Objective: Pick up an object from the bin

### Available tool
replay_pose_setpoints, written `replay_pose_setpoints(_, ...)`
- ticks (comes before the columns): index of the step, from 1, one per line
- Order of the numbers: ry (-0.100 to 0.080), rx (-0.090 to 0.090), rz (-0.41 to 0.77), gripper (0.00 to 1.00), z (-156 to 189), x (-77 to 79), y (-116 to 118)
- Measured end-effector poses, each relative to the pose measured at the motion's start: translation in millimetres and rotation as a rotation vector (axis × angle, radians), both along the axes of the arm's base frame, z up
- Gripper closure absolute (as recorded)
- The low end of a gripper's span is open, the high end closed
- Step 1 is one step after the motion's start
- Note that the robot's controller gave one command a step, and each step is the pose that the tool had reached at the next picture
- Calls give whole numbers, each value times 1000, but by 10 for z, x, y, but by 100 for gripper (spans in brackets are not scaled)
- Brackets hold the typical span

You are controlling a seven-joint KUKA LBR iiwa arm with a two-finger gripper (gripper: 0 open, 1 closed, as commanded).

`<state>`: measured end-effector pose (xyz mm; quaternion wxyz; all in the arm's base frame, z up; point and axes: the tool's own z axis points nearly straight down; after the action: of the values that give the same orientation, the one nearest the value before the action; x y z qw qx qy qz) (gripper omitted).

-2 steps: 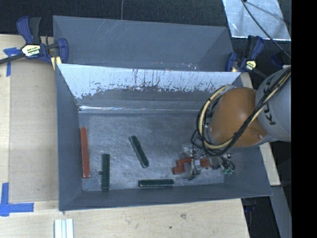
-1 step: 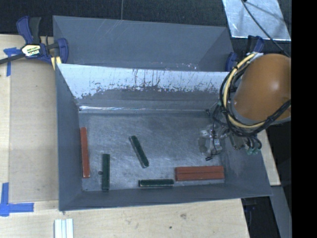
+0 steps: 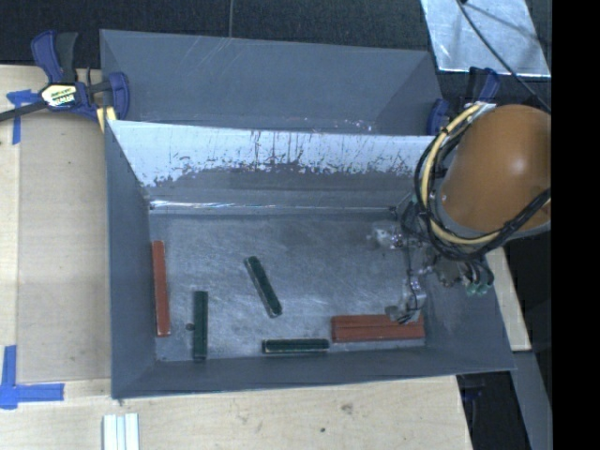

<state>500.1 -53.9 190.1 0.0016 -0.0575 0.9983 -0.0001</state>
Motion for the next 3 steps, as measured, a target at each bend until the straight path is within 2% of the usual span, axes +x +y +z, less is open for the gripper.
replay_pose_setpoints(1,6,1,47,0,-1224,-39,242)
replay_pose_setpoints(2,0,-1,46,100,-1160,-15,231)
replay_pose_setpoints(3,-10,-2,17,100,166,242,99)
